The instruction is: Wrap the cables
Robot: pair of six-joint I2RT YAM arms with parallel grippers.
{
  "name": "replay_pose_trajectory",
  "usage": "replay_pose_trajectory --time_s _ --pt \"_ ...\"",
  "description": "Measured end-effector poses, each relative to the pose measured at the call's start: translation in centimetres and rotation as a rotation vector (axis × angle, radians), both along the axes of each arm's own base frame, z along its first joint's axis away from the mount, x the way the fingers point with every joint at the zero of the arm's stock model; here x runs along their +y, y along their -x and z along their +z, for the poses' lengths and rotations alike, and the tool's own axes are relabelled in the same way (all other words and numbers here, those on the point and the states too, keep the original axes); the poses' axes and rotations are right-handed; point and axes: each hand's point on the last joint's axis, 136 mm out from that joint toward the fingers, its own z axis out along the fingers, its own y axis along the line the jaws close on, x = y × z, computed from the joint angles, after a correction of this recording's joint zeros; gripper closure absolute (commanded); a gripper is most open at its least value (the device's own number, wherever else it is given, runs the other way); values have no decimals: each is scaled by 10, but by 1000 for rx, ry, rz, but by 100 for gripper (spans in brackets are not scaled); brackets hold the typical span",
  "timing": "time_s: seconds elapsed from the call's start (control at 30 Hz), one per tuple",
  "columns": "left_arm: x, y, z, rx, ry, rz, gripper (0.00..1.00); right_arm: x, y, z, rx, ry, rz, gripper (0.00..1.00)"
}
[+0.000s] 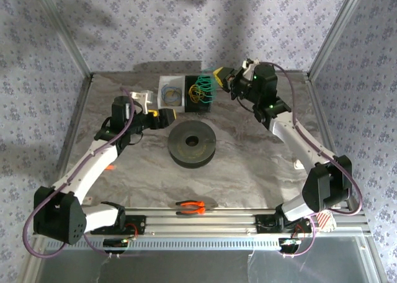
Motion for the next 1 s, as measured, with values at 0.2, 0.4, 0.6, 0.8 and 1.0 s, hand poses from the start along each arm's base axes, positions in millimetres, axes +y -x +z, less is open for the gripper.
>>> replay_pose_trajectory --time_s 0.2,0.4,0.6,0.8,1.0 --pt "-21 -7 -6 -80 45 -50 3 13 8 -14 39 -49 6 100" --pt "-35 -23 -17 -94 119 -54 18 19 21 7 -13 -82 11 100" --pt "-53 -33 -10 -127 225 -93 20 19 28 10 -32 -103 -1 100" --pt "-71 -30 5 -160 324 -148 27 21 30 2 -18 -100 5 100" --pt "-88 -23 16 -176 370 -204 40 21 31 3 -25 -107 5 100"
